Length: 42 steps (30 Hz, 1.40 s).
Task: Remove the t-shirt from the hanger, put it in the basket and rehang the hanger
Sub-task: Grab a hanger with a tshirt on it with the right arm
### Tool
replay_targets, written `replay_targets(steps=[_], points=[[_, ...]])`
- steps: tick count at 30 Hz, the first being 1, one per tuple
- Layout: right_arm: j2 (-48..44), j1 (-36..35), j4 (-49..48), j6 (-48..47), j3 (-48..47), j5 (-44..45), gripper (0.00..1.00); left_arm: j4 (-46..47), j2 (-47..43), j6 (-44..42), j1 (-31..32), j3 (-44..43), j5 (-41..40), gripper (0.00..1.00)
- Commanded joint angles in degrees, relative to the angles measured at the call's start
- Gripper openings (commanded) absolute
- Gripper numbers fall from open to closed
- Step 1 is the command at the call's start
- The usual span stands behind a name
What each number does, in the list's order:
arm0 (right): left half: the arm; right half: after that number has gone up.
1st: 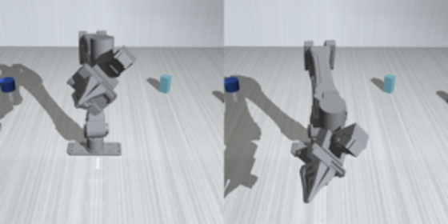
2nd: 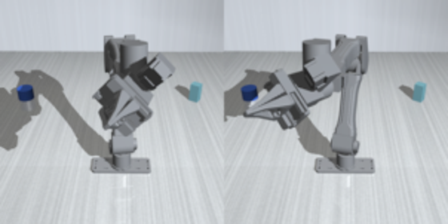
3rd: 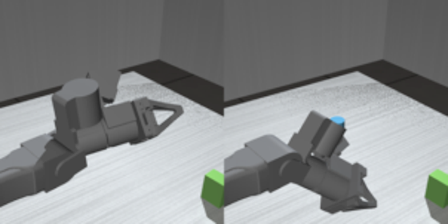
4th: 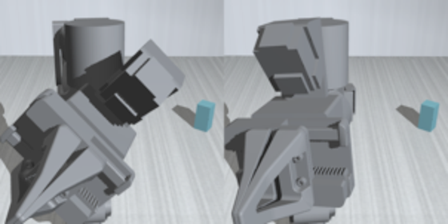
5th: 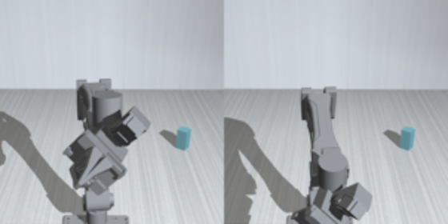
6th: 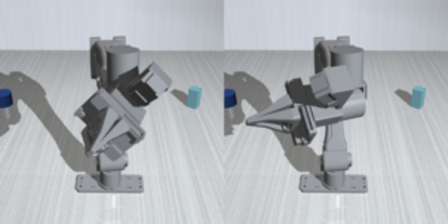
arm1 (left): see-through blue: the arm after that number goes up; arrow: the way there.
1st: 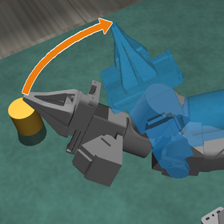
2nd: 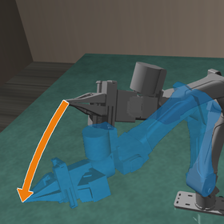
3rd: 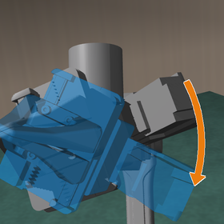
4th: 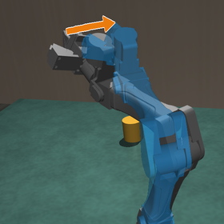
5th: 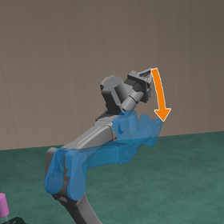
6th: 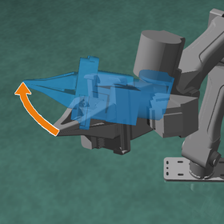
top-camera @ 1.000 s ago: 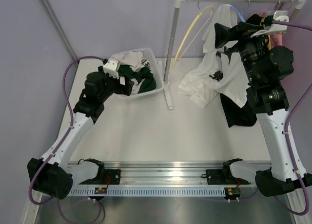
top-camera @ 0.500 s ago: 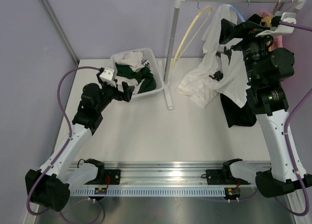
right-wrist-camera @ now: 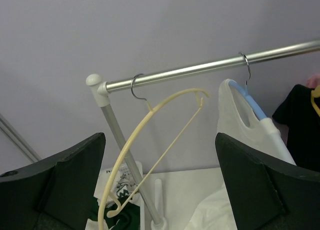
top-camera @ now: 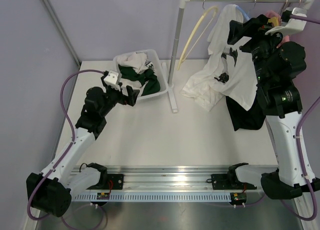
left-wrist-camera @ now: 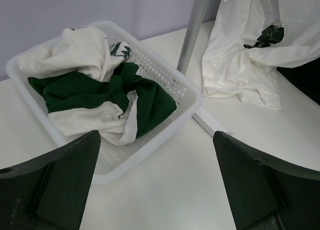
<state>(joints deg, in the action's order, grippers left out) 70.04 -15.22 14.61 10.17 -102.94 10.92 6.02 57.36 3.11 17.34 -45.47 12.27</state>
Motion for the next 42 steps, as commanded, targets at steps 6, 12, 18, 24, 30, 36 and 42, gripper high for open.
replay_targets(steps=[6, 12, 18, 24, 30, 36, 42], points=[[-7.2, 0.2, -3.9, 7.1, 4.4, 3.8, 1.0, 4.4, -0.8, -0.2, 0.5, 0.2, 0.2, 0.99], [-1.6, 0.1, -4.2, 2.9, -2.6, 21.0, 0.99, 5.0, -1.2, -0.7, 0.7, 0.9, 0.1, 0.99], [5.9, 0.1, -5.2, -5.0, -6.9, 29.2, 1.0, 5.8, -2.0, -1.1, 1.0, 1.8, -0.5, 0.99], [15.1, 0.3, 3.4, -9.7, -18.2, 30.9, 0.99, 8.0, -2.9, -1.2, 1.4, 3.7, -0.8, 0.99], [15.1, 1.1, 4.9, -11.4, -17.6, 23.2, 0.99, 7.8, -3.0, -1.6, 1.8, 3.8, -0.9, 0.99], [20.8, 4.7, 15.0, -11.1, -26.6, 18.4, 1.0, 7.9, -3.0, -1.8, 2.0, 4.0, -0.7, 0.99], [24.6, 12.8, 15.4, -7.8, -27.7, 8.6, 0.99, 7.8, -2.3, -1.9, 2.4, 3.9, -0.8, 0.99]])
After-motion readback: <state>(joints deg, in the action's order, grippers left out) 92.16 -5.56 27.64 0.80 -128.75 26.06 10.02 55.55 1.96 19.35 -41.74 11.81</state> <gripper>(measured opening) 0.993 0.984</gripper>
